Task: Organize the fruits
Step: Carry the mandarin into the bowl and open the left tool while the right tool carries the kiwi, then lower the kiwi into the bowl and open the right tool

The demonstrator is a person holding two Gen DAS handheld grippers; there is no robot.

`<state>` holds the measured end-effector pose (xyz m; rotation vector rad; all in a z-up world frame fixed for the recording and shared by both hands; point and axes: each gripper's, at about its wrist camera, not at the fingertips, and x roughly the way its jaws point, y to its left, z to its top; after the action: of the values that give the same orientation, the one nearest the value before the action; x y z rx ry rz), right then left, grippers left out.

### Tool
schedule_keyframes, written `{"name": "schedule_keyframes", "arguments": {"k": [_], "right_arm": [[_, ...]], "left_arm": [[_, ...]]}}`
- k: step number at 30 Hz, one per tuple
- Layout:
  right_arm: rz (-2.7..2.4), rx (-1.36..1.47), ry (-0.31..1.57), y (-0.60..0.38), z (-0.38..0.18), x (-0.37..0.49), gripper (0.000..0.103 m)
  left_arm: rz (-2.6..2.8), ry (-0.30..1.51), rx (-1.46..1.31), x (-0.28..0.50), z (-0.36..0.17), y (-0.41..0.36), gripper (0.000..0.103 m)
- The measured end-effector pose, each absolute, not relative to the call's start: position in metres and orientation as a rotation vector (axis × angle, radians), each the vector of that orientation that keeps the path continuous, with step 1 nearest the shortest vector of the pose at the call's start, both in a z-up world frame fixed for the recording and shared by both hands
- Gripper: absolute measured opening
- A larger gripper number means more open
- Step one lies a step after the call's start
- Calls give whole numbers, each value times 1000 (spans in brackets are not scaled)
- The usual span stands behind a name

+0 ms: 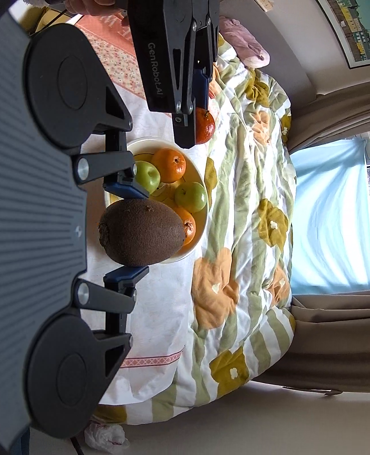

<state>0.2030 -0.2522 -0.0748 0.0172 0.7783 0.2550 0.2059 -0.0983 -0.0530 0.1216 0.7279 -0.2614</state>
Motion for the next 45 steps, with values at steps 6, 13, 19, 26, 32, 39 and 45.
{"name": "schedule_keyframes", "arguments": {"k": [6, 13, 19, 26, 32, 39, 45], "right_arm": [[225, 16, 822, -235, -88, 234, 64], [177, 34, 900, -229, -115, 261, 64], [165, 50, 933, -232, -129, 270, 64], [153, 56, 949, -240, -130, 268, 64], [178, 43, 952, -237, -128, 267, 64], [232, 24, 968, -223, -134, 279, 64], [272, 32, 1000, -217, -146, 289, 64]], "left_arm": [[-321, 793, 144, 252, -74, -98, 41], [-378, 889, 201, 292, -113, -101, 41], [-417, 938, 197, 304, -131, -100, 51], [-398, 886, 148, 303, -117, -86, 95], [-344, 869, 137, 293, -103, -71, 95], [-280, 847, 81, 285, -87, -53, 96], [-235, 831, 88, 278, -82, -45, 96]]}}
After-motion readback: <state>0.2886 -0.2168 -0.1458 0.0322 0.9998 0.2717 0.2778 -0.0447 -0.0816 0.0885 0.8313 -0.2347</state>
